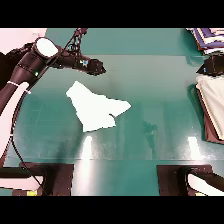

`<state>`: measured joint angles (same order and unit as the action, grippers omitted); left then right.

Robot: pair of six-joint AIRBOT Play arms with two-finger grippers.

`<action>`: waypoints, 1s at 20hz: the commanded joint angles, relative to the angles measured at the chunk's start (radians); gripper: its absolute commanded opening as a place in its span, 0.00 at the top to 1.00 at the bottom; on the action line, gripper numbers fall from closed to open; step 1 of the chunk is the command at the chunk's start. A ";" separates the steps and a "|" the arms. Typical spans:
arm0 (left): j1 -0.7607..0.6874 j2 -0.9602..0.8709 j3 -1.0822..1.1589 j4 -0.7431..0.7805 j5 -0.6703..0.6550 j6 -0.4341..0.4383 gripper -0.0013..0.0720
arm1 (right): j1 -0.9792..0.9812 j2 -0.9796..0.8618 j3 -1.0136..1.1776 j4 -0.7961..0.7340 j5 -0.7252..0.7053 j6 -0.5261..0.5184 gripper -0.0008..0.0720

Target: Fold the shirts.

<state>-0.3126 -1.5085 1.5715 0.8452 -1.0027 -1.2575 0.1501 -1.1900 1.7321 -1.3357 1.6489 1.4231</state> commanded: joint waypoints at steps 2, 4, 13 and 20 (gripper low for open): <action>0.000 0.001 0.000 0.000 0.000 0.000 0.95 | 0.000 0.001 0.001 0.000 0.000 0.000 0.96; 0.000 0.001 0.000 0.000 0.000 0.000 0.95 | 0.000 0.001 0.001 0.000 0.000 0.000 0.96; 0.000 0.001 0.000 0.000 0.000 0.000 0.95 | 0.000 0.001 0.001 0.000 -0.010 0.000 0.96; 0.000 0.001 0.000 -0.030 0.071 0.000 0.95 | 0.000 0.001 0.001 0.001 -0.081 0.000 0.96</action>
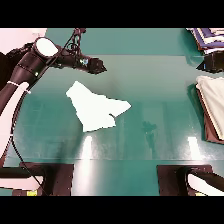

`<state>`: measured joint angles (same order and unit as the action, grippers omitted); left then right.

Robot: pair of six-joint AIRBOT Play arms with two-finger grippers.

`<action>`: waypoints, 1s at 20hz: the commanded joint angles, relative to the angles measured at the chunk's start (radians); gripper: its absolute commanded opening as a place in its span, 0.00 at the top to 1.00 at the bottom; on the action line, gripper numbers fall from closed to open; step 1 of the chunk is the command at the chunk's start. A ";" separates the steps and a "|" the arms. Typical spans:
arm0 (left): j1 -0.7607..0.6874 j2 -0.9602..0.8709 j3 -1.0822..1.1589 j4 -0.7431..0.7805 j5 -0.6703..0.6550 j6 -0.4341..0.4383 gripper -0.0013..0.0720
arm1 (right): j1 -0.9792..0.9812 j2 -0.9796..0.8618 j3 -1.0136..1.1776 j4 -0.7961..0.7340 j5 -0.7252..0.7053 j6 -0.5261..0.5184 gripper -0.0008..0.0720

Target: Fold the shirts.

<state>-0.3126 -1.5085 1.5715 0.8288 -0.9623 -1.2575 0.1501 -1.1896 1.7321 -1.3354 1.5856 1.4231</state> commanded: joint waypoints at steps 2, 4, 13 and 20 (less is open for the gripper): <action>0.000 0.001 0.000 -0.011 0.033 0.001 0.95 | 0.000 0.000 0.001 0.000 -0.016 0.001 0.96; 0.026 0.010 0.000 0.019 0.005 0.000 0.21 | 0.000 0.000 0.001 0.000 -0.011 0.001 0.96; 0.287 0.046 -0.163 0.450 -0.324 -0.248 0.02 | 0.000 0.000 0.001 0.008 -0.014 0.001 0.96; 0.282 0.044 -0.386 0.180 -0.030 -0.262 0.02 | 0.000 0.000 0.001 0.008 -0.013 0.001 0.96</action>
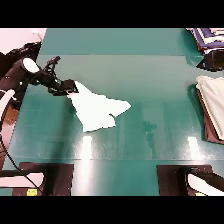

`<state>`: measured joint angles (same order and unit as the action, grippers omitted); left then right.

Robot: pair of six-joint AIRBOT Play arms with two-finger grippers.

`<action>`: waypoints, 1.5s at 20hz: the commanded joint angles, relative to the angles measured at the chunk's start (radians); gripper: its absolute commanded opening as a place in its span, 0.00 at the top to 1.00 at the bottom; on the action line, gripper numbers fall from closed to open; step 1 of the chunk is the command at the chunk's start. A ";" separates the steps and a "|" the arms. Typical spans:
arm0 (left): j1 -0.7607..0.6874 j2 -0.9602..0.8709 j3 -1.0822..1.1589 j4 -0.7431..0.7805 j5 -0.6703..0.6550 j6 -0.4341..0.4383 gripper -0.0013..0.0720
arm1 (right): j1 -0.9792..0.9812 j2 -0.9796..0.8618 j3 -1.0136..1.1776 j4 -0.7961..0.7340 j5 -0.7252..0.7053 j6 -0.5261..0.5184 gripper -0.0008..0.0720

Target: Fold the shirts.

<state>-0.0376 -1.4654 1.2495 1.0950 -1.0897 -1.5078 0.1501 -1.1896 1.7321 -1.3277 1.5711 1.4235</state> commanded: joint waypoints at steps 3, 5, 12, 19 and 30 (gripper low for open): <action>0.006 0.001 -0.063 -0.087 0.090 -0.011 0.68 | 0.000 0.000 0.001 0.001 0.006 0.001 0.96; 0.006 0.002 -0.063 -0.142 0.078 -0.009 0.95 | 0.000 0.001 0.001 0.000 0.009 0.001 0.96; -0.268 0.174 -0.054 -0.250 0.151 0.075 0.95 | 0.000 0.005 0.087 -0.003 -0.003 0.000 0.96; -0.663 0.173 -0.054 -0.249 0.352 0.145 0.95 | 0.000 0.005 0.180 -0.003 -0.014 0.000 0.96; -0.349 0.202 -0.068 -0.209 -0.235 0.172 0.25 | 0.000 0.005 0.180 -0.003 0.029 0.000 0.96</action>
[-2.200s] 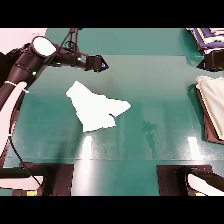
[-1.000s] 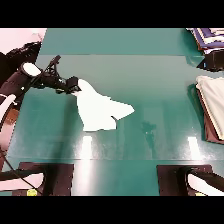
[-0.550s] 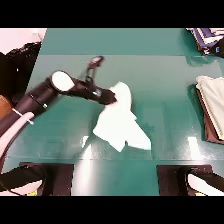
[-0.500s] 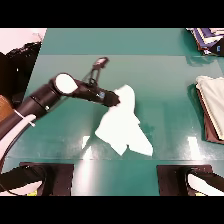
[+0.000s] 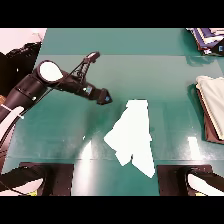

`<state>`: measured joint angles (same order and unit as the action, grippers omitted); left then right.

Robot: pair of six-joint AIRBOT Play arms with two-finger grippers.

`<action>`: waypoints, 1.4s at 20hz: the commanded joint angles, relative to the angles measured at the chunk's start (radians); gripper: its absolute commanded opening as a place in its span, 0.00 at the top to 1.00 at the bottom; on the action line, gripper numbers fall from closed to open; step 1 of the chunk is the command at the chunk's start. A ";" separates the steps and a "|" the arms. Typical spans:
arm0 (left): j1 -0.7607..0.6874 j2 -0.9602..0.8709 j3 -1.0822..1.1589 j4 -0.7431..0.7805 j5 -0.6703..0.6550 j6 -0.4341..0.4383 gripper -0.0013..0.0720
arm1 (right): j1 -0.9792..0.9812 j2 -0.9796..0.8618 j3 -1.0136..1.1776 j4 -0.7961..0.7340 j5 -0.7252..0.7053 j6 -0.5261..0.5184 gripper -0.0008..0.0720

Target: Fold the shirts.

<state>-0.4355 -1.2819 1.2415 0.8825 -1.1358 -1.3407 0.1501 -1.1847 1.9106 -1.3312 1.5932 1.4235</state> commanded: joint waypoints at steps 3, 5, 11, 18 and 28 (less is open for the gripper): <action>-0.040 0.067 -0.286 0.004 -0.072 -0.024 0.25 | 0.000 0.000 0.001 0.000 0.004 0.000 0.96; -0.126 0.066 -0.394 -0.003 0.009 -0.024 0.25 | 0.000 0.000 0.001 0.000 0.004 0.000 0.96; -0.292 0.064 -0.441 0.001 0.234 -0.022 0.06 | 0.000 -0.007 0.001 0.002 0.020 0.000 0.96; -0.293 0.064 -0.441 0.008 0.287 -0.021 0.34 | 0.000 -0.007 0.001 0.002 0.033 0.000 0.96; -0.293 -0.009 -0.444 0.017 0.342 -0.025 0.34 | 0.000 -0.007 0.001 0.002 0.031 0.000 0.96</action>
<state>-0.7284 -1.2716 0.7982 0.8940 -0.8387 -1.3628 0.1501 -1.1912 1.9106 -1.3293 1.6245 1.4235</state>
